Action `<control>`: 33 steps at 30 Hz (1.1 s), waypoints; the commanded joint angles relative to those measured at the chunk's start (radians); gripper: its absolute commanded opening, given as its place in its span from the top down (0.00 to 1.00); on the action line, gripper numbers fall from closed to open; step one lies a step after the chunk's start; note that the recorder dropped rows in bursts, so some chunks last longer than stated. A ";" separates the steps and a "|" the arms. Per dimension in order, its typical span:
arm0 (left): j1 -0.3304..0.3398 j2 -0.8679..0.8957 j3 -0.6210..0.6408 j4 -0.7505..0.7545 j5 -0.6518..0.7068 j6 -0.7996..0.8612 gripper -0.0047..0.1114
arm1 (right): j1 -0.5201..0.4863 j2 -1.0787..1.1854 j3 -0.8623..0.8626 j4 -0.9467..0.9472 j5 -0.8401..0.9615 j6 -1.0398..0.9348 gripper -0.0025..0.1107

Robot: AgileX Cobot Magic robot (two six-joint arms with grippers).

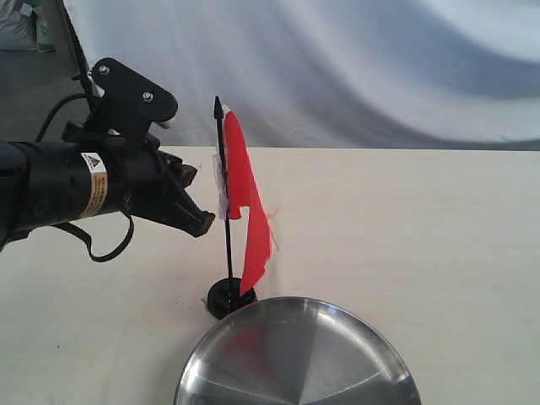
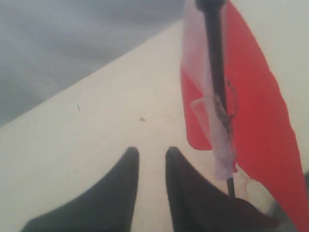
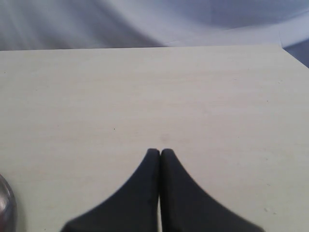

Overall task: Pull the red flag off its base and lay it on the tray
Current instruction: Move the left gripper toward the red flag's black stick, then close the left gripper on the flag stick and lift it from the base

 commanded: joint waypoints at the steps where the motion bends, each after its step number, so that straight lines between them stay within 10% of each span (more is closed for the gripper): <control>1: -0.006 0.002 -0.017 -0.011 -0.046 -0.007 0.53 | -0.003 -0.004 -0.003 -0.003 0.004 -0.003 0.98; 5: -0.006 0.028 -0.048 -0.011 -0.126 -0.013 0.40 | -0.003 -0.004 -0.003 -0.003 0.004 -0.003 0.98; 33: -0.006 0.171 -0.096 -0.003 -0.036 -0.032 0.49 | -0.003 -0.004 -0.003 -0.003 0.004 -0.003 0.98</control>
